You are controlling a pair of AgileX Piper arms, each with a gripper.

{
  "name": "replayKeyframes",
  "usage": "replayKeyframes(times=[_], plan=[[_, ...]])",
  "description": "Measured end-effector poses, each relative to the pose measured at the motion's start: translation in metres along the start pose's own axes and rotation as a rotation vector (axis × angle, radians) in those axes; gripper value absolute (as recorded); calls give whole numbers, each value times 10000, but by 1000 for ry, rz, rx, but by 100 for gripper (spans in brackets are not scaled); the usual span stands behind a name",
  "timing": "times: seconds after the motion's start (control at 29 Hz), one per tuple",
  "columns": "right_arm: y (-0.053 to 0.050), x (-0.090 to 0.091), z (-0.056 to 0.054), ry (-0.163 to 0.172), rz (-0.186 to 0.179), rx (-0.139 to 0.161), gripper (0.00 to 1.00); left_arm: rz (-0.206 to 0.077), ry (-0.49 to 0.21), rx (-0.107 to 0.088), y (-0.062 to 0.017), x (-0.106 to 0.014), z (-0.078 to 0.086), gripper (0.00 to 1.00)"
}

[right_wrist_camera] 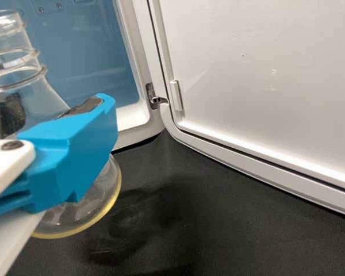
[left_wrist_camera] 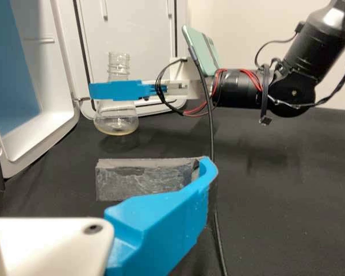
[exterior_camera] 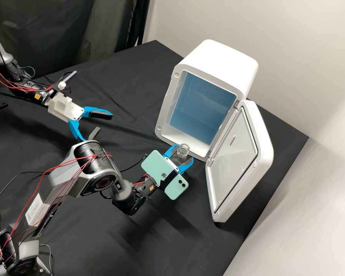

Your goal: Place the flask in the incubator

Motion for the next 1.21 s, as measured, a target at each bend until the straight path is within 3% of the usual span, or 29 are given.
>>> replayKeyframes(times=[0.14,0.66,0.79,0.97,1.21], plan=[[-20,6,-14,4,-5,0,0,1,-11,13,20,-12,-1,100],[-64,19,-54,14,-18,-2,0,2,-8,13,28,-17,-11,100],[-72,86,-174,35,-28,-15,0,2,-8,13,28,-17,-11,100],[-81,244,-366,93,-29,-27,0,2,-8,13,28,-17,-11,100],[-138,383,-523,109,-36,-29,0,2,-8,13,28,-17,-11,100]])
